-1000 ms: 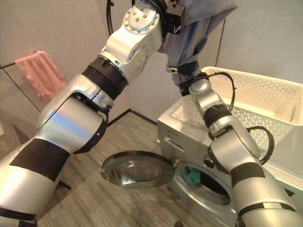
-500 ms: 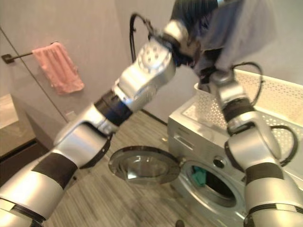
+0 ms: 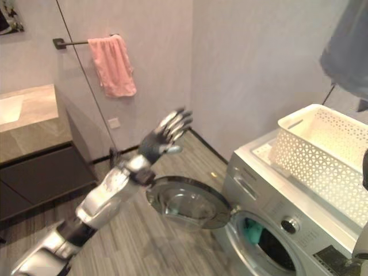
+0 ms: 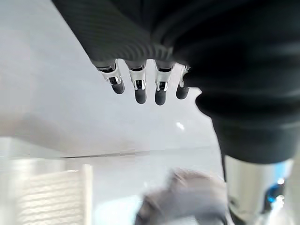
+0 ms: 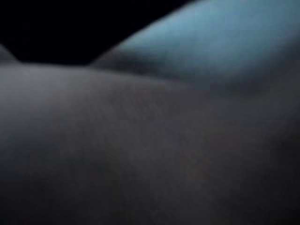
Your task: Grab the laundry basket,head to the washer,open it,put in the laundry and shut it.
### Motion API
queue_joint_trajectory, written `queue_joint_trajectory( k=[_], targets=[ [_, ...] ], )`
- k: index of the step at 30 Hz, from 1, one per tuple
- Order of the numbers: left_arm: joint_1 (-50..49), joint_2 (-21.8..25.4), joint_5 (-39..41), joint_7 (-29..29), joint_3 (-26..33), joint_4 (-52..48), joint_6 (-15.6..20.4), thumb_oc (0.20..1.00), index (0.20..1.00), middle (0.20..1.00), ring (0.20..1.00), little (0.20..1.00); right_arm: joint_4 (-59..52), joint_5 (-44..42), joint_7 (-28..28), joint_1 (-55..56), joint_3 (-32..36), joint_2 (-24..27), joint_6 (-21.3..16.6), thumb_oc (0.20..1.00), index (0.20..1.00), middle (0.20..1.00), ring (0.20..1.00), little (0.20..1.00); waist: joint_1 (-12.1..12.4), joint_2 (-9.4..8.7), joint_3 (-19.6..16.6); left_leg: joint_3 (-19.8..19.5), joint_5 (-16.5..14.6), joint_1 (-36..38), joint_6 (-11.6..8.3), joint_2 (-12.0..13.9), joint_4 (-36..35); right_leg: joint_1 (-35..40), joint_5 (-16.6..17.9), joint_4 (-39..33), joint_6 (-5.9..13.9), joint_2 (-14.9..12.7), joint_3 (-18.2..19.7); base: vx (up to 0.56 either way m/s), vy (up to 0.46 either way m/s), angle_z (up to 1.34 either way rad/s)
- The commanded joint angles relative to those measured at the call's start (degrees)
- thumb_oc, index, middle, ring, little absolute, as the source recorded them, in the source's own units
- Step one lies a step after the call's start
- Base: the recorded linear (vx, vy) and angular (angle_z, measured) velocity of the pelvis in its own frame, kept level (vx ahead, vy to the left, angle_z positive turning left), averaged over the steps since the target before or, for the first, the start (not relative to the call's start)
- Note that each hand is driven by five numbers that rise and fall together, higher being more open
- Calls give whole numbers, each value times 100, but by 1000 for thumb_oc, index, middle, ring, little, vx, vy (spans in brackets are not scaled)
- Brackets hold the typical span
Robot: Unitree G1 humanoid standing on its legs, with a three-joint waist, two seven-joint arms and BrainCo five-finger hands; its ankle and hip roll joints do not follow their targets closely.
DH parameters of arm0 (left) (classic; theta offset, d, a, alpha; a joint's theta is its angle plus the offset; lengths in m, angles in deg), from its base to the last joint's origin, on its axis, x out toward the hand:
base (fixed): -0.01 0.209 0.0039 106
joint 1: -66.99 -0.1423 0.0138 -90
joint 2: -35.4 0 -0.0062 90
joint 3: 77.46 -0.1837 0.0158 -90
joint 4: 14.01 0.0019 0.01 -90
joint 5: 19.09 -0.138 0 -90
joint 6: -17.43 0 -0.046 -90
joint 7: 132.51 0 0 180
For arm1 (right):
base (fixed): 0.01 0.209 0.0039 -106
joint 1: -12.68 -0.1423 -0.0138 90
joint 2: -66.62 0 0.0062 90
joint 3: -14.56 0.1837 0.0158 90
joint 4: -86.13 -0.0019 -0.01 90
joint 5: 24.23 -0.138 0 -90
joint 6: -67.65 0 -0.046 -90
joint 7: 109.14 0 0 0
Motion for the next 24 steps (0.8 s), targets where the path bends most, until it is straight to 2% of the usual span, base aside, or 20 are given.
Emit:
queue_joint_trajectory(
  k=[1, 3, 4, 7, 8, 11, 12, 13, 14, 18, 22, 23, 24],
  targets=[
    [-380, 430, 238, 164, 420, -293, 121, 1000, 1000, 1000, 1000, 1000, -1139, 429, -324, -436, -79, 472, -585, 200, 200, 200, 200, 200, -40, -475, -52, 55, 41, -167, -11, 310, 337, 443, -1134, 50, 391, -291, 106, -54, 121, 2],
    [-1087, 419, 153, 156, 865, -151, 118, 1000, 1000, 1000, 1000, 1000, -2320, 766, -401, 433, 606, 671, -706, 200, 200, 200, 200, 200, -73, -472, -20, 91, -93, -216, 58, 250, 431, 400, -1074, 50, 398, -358, 130, -69, 102, -8],
    [-1130, 452, 143, 165, 875, -160, 115, 1000, 1000, 1000, 1000, 1000, -2426, 808, -417, 633, 780, 655, -675, 200, 200, 200, 200, 200, -82, -504, -45, 95, -109, -218, 63, 252, 449, 403, -1070, 50, 401, -357, 135, -54, 69, -20],
    [-2059, 360, -191, 205, 1438, 89, 15, 1000, 1000, 1000, 1000, 1000, -4182, 1396, -421, 2921, 2655, 409, -786, 200, 200, 200, 200, 200, -135, -501, 25, 166, -418, -229, 182, 170, 608, 374, -980, 50, 440, -452, 218, -87, 145, -5],
    [-2349, 231, -476, 229, 1673, 358, -19, 1000, 1000, 1000, 1000, 1000, -5013, 1557, -308, 4116, 3513, 46, -893, 200, 200, 200, 200, 200, -189, -493, 98, 187, -574, -262, 262, 77, 684, 292, -905, 50, 477, -533, 277, -154, 208, -8],
    [-2766, 28, -1016, 282, 1980, 810, 20, 1000, 1000, 1000, 1000, 1000, -6356, 1706, 95, 5938, 4723, -984, -914, 200, 200, 200, 200, 200, -213, -522, 174, 259, -851, -246, 454, -122, 832, 157, -736, 50, 581, -677, 459, -108, 178, -26],
    [-2770, 50, -1016, 283, 1967, 809, 22, 1000, 1000, 1000, 1000, 1000, -6398, 1710, 103, 5997, 4772, -1007, -897, 200, 200, 200, 200, 200, -193, -543, 163, 266, -853, -249, 457, -128, 836, 151, -734, 50, 584, -683, 466, -78, 125, -43],
    [-2843, -72, -1159, 287, 2059, 995, 21, 1000, 1000, 1000, 1000, 1000, -6698, 1792, 189, 6397, 4944, -1390, -924, 200, 200, 200, 200, 200, -226, -519, 194, 300, -912, -253, 510, -195, 874, 92, -670, 50, 620, -729, 529, -97, 183, -57],
    [-2993, -249, -1343, 325, 2234, 1268, 62, 1000, 1000, 1000, 1000, 1000, -7276, 1758, 463, 7085, 5165, -1998, -920, 200, 200, 200, 200, 200, -266, -512, 217, 361, -1030, -241, 628, -333, 930, 14, -570, 50, 681, -826, 647, -127, 236, -55],
    [-3139, -586, -1406, 356, 2504, 1814, 105, 1000, 1000, 1000, 1000, 1000, -7869, 1610, 903, 7888, 5406, -2651, -994, 200, 200, 200, 200, 200, -385, -494, 264, 445, -1185, -219, 787, -544, 1024, -105, -417, 50, 775, -974, 828, -79, 146, -34],
    [-3193, -987, -1551, 365, 2700, 2448, 162, 1000, 1000, 1000, 1000, 1000, -8353, 1404, 1464, 8658, 5195, -3311, -984, 200, 200, 200, 200, 200, -501, -512, 302, 571, -1332, -221, 970, -787, 1134, -227, -240, 50, 871, -1146, 973, -102, 159, -28],
    [-3173, -1140, -1599, 329, 2705, 2734, 156, 1000, 1000, 1000, 1000, 1000, -8497, 1089, 1759, 9007, 4772, -3655, -978, 200, 200, 200, 200, 200, -544, -541, 350, 642, -1390, -218, 1053, -896, 1192, -292, -148, 50, 893, -1222, 1041, -104, 134, -30],
    [-3179, -1140, -1602, 331, 2709, 2738, 159, 1000, 1000, 1000, 1000, 1000, -8513, 1084, 1770, 9020, 4771, -3665, -969, 200, 200, 200, 200, 200, -545, -548, 341, 647, -1390, -219, 1058, -905, 1191, -297, -146, 50, 898, -1230, 1048, -105, 123, -20]
  ],
)
